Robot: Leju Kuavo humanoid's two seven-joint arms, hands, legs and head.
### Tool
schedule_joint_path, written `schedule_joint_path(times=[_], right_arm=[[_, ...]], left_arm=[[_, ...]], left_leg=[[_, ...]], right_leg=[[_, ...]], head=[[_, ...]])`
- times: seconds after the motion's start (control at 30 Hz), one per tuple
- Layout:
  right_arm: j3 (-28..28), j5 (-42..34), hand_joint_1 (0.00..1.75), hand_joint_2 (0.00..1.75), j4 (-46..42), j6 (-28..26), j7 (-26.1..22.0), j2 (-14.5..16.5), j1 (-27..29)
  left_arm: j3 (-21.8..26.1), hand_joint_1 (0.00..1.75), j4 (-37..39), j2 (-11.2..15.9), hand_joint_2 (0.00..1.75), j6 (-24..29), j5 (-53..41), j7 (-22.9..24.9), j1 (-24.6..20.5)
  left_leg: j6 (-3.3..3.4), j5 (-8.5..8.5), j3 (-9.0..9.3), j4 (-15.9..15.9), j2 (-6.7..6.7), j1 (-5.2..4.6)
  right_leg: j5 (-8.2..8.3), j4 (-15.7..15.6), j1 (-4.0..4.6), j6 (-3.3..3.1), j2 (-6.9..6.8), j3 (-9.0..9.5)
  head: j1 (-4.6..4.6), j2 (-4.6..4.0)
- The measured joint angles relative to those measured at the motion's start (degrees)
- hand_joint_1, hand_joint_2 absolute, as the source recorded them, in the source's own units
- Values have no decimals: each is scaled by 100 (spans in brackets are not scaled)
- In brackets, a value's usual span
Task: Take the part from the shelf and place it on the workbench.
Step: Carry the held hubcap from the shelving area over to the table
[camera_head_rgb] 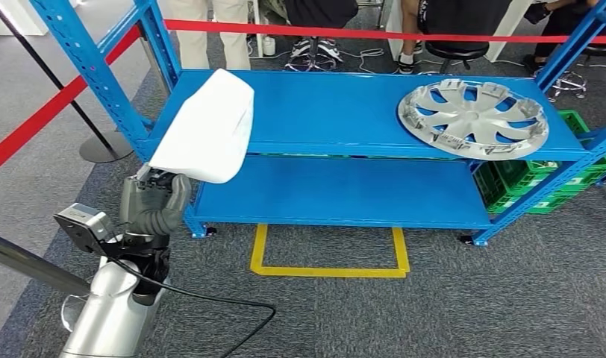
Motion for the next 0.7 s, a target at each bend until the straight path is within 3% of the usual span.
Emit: schedule_joint_path(times=[0.03, 0.07, 0.1, 0.13, 0.17, 0.23, 0.27, 0.33, 0.37, 0.4, 0.43, 0.5, 0.53, 0.57, 0.6, 0.67, 0.7], right_arm=[[-1, 0, 0, 0, 0, 1, 2, 0, 0], [-2, 1, 0, 0, -1, -10, 6, 0, -1], [-3, 1, 0, 0, -1, -50, 18, 4, -3], [-4, 1, 0, 0, -2, -112, 31, 13, -8], [-5, 0, 0, 0, -4, -190, 45, 26, -20], [-9, -2, 0, 0, -9, -313, 58, 67, -51], [-13, -3, 0, 0, -10, -343, 57, 87, -65], [-32, -13, 0, 0, -9, -362, 51, 126, -74], [-44, -18, 0, 0, -8, -364, 49, 139, -78], [-54, -22, 0, 0, -7, -362, 45, 151, -78], [-63, -23, 0, 0, -6, -363, 40, 161, -79], [-80, -26, 0, 0, -7, -373, 25, 168, -79], [-91, -34, 0, 0, -7, -380, 14, 169, -79], [-103, -52, 0, 0, -7, -392, -2, 173, -78], [-120, -80, 0, 0, -7, -405, -21, 176, -77], [-168, -148, 0, 0, -7, -427, -65, 186, -80], [-197, -174, 0, 0, -8, -435, -80, 190, -87]], left_arm=[[-3, 175, 1, -1, 175, -3, 4, 1, 3], [-5, 175, 1, -1, 175, -6, 9, 3, 4], [-8, 175, 2, -1, 175, -10, 19, 7, 4], [-9, 175, 2, -1, 175, -14, 34, 11, 3], [-11, 175, 2, -3, 175, -18, 51, 14, 3], [-12, 175, 2, -7, 175, -26, 84, 17, -3], [-13, 175, 2, -12, 175, -32, 92, 18, -9], [-14, 175, 3, -20, 175, -45, 109, 22, -11], [-15, 175, 3, -21, 175, -50, 117, 23, -9], [-15, 175, 4, -20, 175, -55, 125, 24, -6], [-15, 175, 4, -19, 175, -58, 129, 24, -5], [-15, 175, 5, -18, 175, -58, 133, 24, -5], [-15, 175, 8, -18, 175, -58, 136, 22, -5], [-15, 175, 14, -20, 175, -58, 142, 14, -4], [-16, 175, 24, -25, 175, -58, 150, 2, -5], [-29, 175, 48, -52, 175, -55, 169, -22, -13], [-42, 175, 60, -74, 175, -49, 174, -27, -20]], left_leg=[[6, 72, -91, 4, 2, -17], [8, 140, -179, 8, 5, -32], [6, 207, -264, 10, 7, -47], [0, 273, -342, 12, 7, -59], [-11, 336, -408, 15, 5, -69], [-56, 450, -484, 17, 6, -78], [-87, 502, -498, 14, 10, -72], [-156, 600, -523, -8, 16, -51], [-193, 558, -563, 13, 13, -45], [-228, 400, -623, 116, 8, -41], [-261, 140, -706, 329, 4, -35], [-316, -474, -884, 1030, 3, -17], [-337, -610, -940, 1373, 3, -10], [-354, -584, -947, 1606, 3, -2], [-365, -429, -888, 1688, 2, 8], [-370, -86, -508, 1321, -62, 37], [-360, -81, -192, 918, -157, 52]], right_leg=[[-111, 327, 7, -4, 0, -33], [-84, 492, 17, -20, 0, 12], [49, 446, 30, -46, 0, 160], [203, 188, 47, -84, 2, 415], [254, -229, 69, -134, 3, 739], [161, -1068, 112, -203, 9, 1301], [87, -1293, 133, -226, 14, 1421], [153, -1365, 147, -275, 15, 1384], [218, -1374, 141, -314, 7, 1341], [299, -1386, 129, -354, -3, 1276], [385, -1398, 116, -382, -12, 1196], [533, -1396, 115, -407, -15, 1007], [601, -1395, 114, -404, -15, 910], [669, -1393, 113, -398, -17, 815], [735, -1389, 110, -384, -6, 722], [867, -1366, 97, -329, 43, 555], [919, -1338, 98, -294, 81, 482]], head=[[6, 0], [7, 0], [6, 0], [5, 0], [4, 0], [-1, 0], [5, 0], [20, 0], [24, 0], [9, 0], [-5, 0], [-30, 0], [-31, 0], [-31, 0], [-31, 0], [-31, 0], [-33, 0]])
